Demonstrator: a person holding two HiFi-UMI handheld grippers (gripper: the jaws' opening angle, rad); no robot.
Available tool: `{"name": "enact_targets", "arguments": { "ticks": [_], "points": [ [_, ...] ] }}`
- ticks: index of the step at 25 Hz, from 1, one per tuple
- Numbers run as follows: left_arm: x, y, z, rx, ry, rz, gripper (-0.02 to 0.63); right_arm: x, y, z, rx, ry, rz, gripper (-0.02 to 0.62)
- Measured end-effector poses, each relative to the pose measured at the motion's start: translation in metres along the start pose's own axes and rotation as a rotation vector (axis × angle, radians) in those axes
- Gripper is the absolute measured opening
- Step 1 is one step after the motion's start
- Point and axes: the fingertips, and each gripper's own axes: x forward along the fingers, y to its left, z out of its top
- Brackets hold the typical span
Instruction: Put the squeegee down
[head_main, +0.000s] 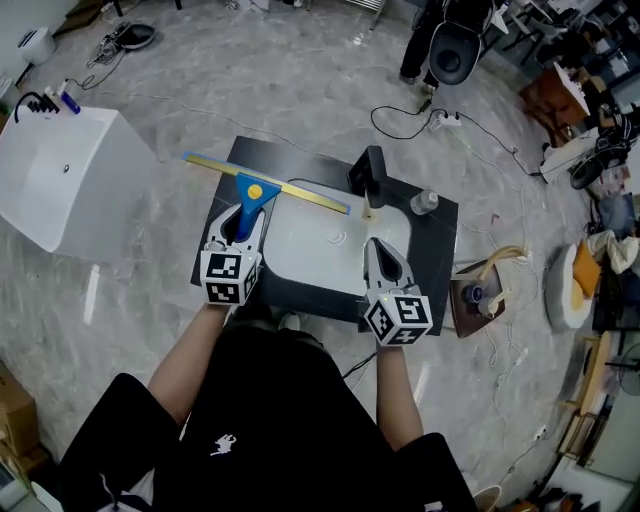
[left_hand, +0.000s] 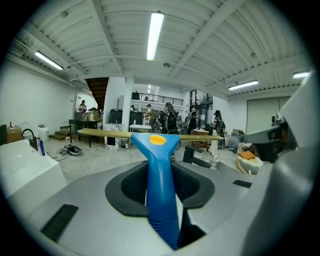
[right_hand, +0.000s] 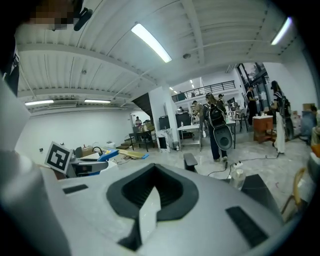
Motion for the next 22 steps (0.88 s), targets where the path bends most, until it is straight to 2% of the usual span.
{"name": "enact_targets", "arguments": {
  "ticks": [4, 7, 22],
  "points": [
    [0.026, 0.01, -0.007, -0.001, 0.042, -0.017, 0.127, 0.017, 0.002, -0.006, 0.023, 0.024, -0.042, 0.002],
    [0.046, 0.016, -0.015, -0.032, 0.072, -0.028, 0.127, 0.029, 0.006, -0.011, 0.03, 0.043, -0.072, 0.002],
    [0.14, 0.037, -0.067, -0.095, 0.213, -0.003, 0.127, 0.091, 0.011, -0.059, 0.069, 0.175, -0.124, 0.002]
  ]
}}
